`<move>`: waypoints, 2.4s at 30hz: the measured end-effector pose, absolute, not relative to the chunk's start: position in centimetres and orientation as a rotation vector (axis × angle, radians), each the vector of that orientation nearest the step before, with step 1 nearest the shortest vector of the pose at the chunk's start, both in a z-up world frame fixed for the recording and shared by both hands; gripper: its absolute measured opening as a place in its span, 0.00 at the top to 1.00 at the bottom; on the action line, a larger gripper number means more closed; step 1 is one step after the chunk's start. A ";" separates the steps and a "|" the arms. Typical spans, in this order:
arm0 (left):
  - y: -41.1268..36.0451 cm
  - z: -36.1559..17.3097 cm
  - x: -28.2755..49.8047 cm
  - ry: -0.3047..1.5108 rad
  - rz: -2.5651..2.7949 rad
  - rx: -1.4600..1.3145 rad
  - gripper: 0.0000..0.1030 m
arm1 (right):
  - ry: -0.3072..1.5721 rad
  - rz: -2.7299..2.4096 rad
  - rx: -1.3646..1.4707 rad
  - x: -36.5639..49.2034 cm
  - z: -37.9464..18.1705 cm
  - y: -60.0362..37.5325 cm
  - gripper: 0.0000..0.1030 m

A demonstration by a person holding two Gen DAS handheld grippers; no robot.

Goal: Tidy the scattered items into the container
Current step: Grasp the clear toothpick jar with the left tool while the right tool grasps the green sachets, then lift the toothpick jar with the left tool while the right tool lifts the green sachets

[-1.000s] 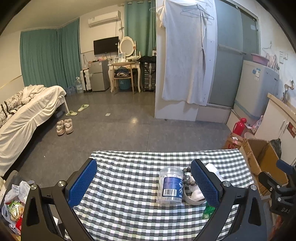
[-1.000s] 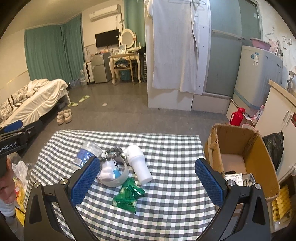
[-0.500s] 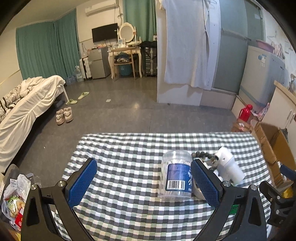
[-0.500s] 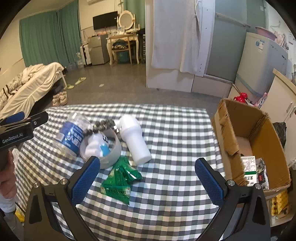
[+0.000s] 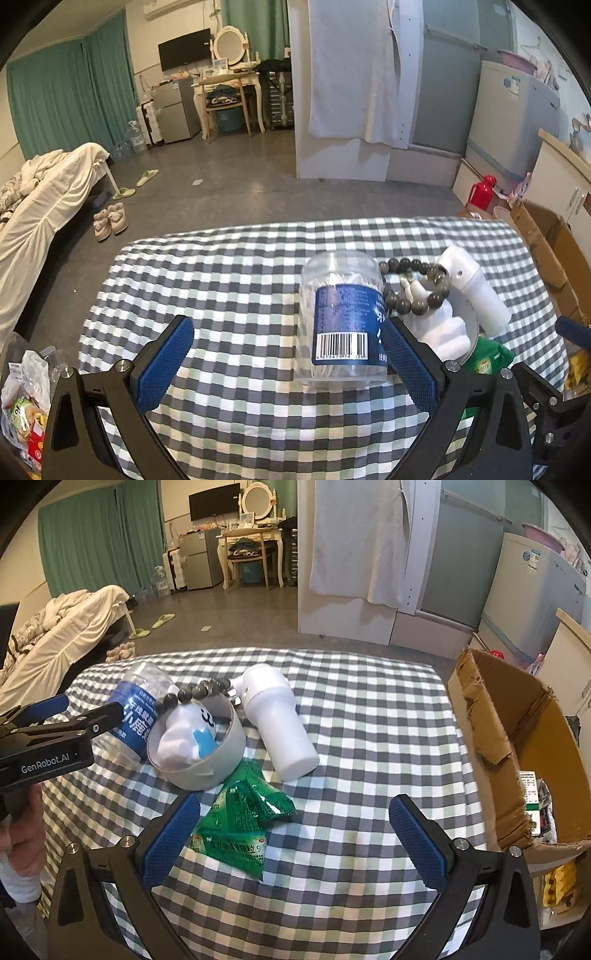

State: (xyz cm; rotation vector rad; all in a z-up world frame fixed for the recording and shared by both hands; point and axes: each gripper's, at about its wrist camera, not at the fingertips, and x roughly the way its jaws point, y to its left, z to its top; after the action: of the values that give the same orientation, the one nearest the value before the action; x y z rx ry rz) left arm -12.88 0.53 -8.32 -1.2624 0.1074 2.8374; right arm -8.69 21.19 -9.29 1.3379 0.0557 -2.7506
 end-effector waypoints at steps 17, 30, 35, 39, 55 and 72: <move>2.3 -11.6 -14.7 0.052 2.742 -1.296 0.00 | 0.081 -2.716 1.401 -9.4 -12.0 20.6 0.00; 2.0 -11.6 -14.3 0.052 2.798 -1.253 0.39 | 0.127 -2.693 1.382 -9.1 -12.9 18.8 0.13; 1.5 -12.7 -15.0 0.048 2.762 -1.312 0.39 | 0.157 -2.678 1.364 -8.9 -13.1 17.8 0.32; 1.4 -13.6 -15.4 0.020 2.752 -1.337 0.40 | 0.170 -2.662 1.354 -8.7 -13.2 17.0 0.47; -0.4 -10.4 -13.4 -0.007 2.825 -1.245 0.40 | 0.063 -2.666 1.294 -7.7 -11.2 18.4 0.59; 0.2 -2.8 -9.3 -0.037 2.890 -1.042 0.40 | 0.008 -2.775 1.031 -4.6 -3.3 18.9 0.59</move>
State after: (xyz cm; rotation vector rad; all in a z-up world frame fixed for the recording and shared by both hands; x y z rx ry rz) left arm -9.33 0.24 -2.83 -1.0418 -0.0371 2.8896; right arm -4.61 18.85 -3.31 1.0315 0.0082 -2.7754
